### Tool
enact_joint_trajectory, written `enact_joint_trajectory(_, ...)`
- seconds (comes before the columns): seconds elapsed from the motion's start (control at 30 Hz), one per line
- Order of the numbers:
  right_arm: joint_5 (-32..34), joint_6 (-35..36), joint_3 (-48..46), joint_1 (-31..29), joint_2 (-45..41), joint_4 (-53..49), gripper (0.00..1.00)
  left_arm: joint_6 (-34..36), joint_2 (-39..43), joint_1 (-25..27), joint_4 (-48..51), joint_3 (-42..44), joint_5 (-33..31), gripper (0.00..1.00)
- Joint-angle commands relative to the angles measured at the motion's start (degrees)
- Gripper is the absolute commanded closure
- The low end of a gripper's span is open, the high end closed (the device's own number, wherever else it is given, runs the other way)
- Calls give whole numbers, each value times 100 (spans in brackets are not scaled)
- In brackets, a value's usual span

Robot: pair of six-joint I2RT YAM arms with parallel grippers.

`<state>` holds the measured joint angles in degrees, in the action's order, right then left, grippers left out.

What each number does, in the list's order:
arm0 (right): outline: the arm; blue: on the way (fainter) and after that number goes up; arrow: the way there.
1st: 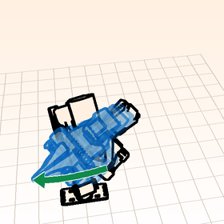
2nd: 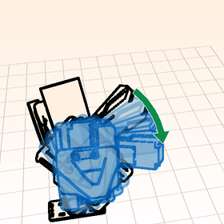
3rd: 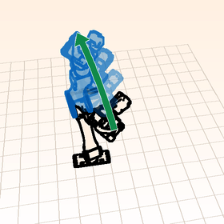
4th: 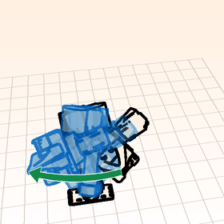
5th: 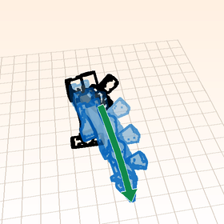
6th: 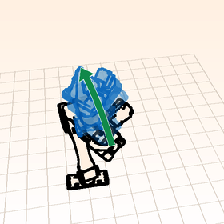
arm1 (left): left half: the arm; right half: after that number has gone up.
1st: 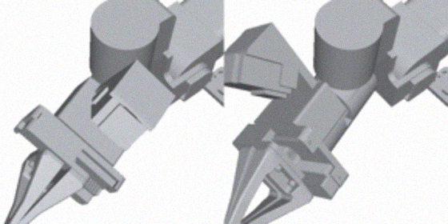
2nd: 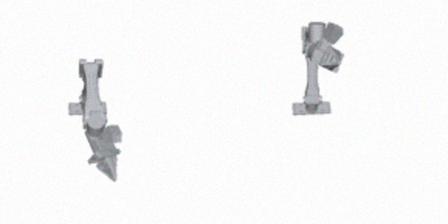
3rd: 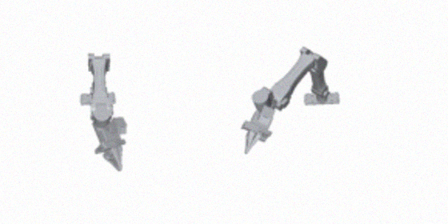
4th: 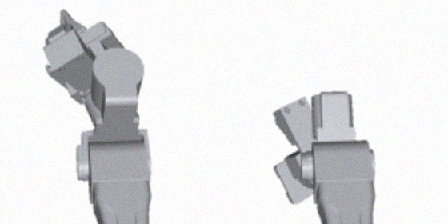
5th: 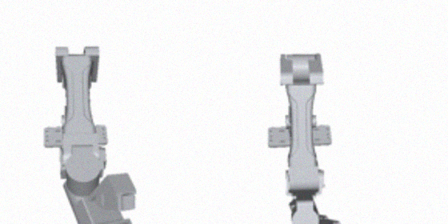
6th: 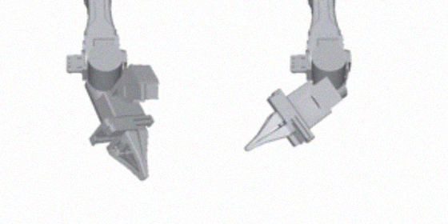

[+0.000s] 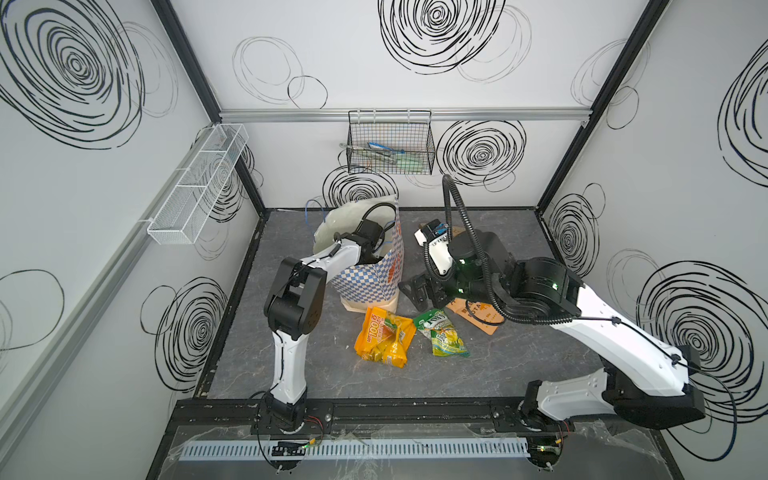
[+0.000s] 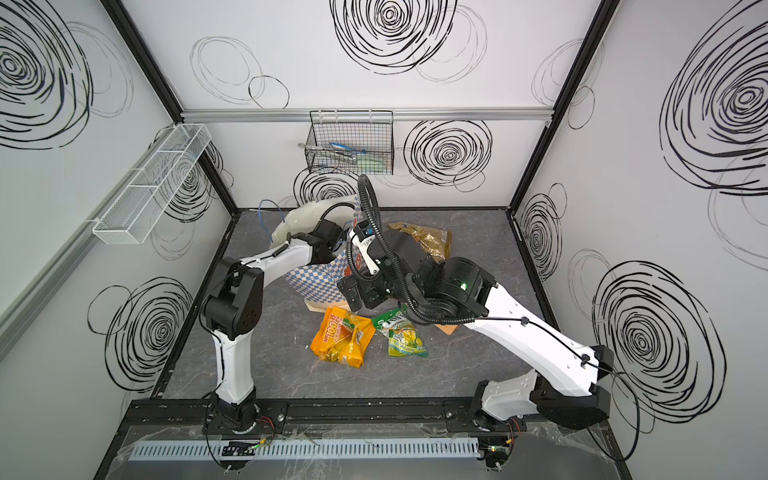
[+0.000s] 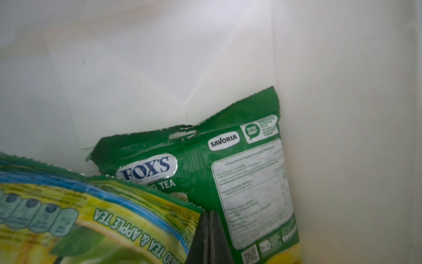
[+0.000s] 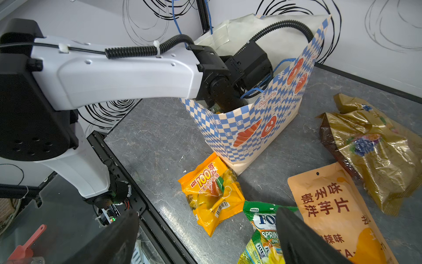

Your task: Take the snacks out of the paper bag

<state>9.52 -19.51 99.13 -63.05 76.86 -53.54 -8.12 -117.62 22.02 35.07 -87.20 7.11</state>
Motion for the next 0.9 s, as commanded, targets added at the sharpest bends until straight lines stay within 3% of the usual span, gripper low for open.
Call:
enact_joint_trajectory(0.0,15,-54,-26,20,-133,80,3,72,296,-4,663,-173,-160,100)
enact_joint_trajectory(0.4,-3,-27,-8,55,-114,103,3,70,844,-40,1014,-825,-547,100)
enact_joint_trajectory(0.87,-3,-27,-39,64,-153,114,3,199,933,-168,1735,-2113,-924,100)
